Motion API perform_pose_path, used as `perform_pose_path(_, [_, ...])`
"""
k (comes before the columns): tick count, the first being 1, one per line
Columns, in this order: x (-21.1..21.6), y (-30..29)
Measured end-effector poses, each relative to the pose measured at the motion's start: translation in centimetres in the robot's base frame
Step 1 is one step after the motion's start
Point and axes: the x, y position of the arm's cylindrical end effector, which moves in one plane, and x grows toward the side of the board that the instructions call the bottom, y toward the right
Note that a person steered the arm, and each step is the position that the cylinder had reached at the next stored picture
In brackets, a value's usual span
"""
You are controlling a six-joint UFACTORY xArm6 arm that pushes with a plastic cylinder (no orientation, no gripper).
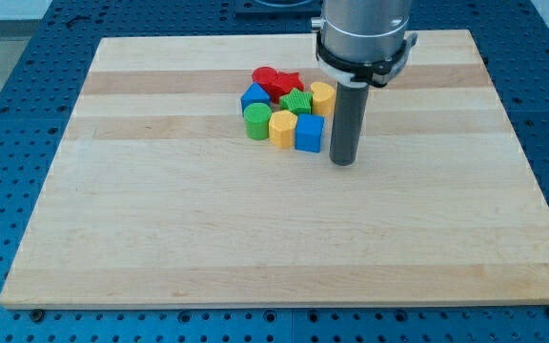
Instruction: Move the group of blocks left a bit
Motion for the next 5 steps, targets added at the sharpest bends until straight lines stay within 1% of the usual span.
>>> perform_pose_path(3, [-1.9,-1.8])
perform_pose_path(5, [-2.1,-1.8])
